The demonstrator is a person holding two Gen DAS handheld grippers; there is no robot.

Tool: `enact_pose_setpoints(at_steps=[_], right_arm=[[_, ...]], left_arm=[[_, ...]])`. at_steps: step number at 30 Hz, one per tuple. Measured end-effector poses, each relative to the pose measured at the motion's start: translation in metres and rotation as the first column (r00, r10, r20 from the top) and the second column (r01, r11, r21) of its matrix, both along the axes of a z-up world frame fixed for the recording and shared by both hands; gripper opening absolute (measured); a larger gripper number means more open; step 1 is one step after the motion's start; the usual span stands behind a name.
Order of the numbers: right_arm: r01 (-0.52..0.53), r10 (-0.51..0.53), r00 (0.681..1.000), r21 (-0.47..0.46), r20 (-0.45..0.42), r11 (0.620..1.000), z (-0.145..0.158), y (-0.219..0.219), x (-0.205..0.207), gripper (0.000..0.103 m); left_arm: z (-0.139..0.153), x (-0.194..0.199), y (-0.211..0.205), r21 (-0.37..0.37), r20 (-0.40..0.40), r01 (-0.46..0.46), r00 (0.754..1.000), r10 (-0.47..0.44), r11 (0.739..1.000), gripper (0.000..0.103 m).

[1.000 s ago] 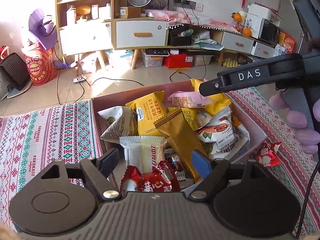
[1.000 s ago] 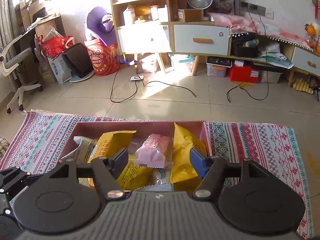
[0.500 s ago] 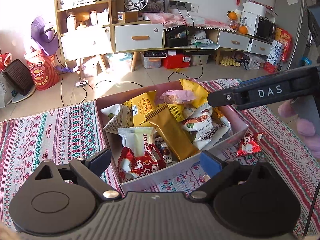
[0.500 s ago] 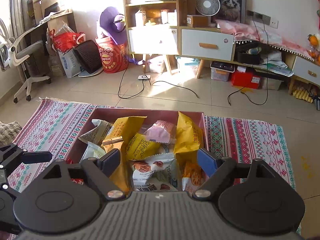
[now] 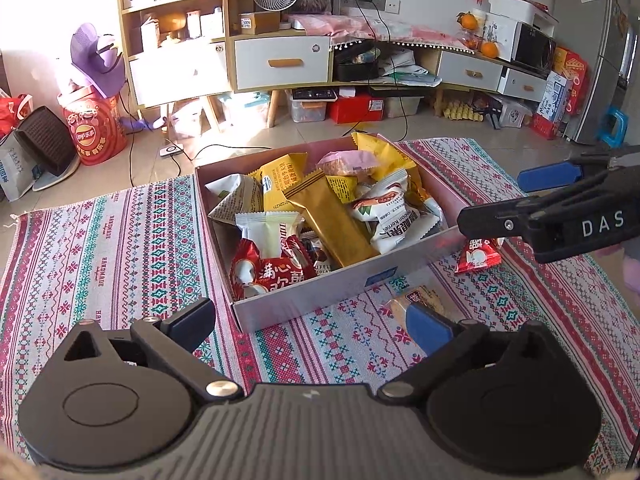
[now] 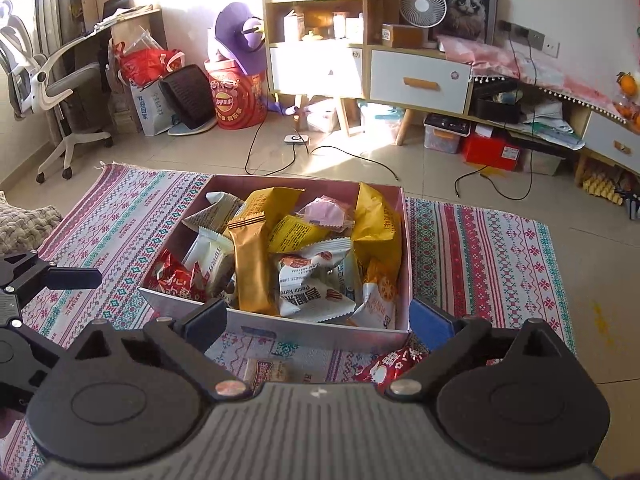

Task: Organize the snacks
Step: 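Move the left tool to the brown-wrapped bun while the right approaches the red-white candy packet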

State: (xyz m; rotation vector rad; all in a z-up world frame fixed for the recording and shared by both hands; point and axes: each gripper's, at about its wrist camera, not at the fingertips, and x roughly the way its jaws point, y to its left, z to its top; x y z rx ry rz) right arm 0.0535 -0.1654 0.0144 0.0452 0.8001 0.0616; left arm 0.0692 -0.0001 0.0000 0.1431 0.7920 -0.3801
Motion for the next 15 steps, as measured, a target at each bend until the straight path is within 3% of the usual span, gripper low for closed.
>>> enact_pose_setpoints(at_steps=[10, 15], right_arm=[[0.003, -0.004, 1.0, -0.04, -0.015, 0.999, -0.016, -0.002, -0.022, 0.101], [-0.035, 0.035, 0.999, -0.071, -0.005, 0.997, -0.027, -0.002, -0.034, 0.102]], left_arm=[[-0.013, -0.014, -0.007, 0.005, -0.005, 0.007, 1.0, -0.007, 1.0, 0.103], [-0.023, -0.018, -0.018, 0.051, -0.01, 0.04, 0.999, -0.04, 0.998, 0.103]])
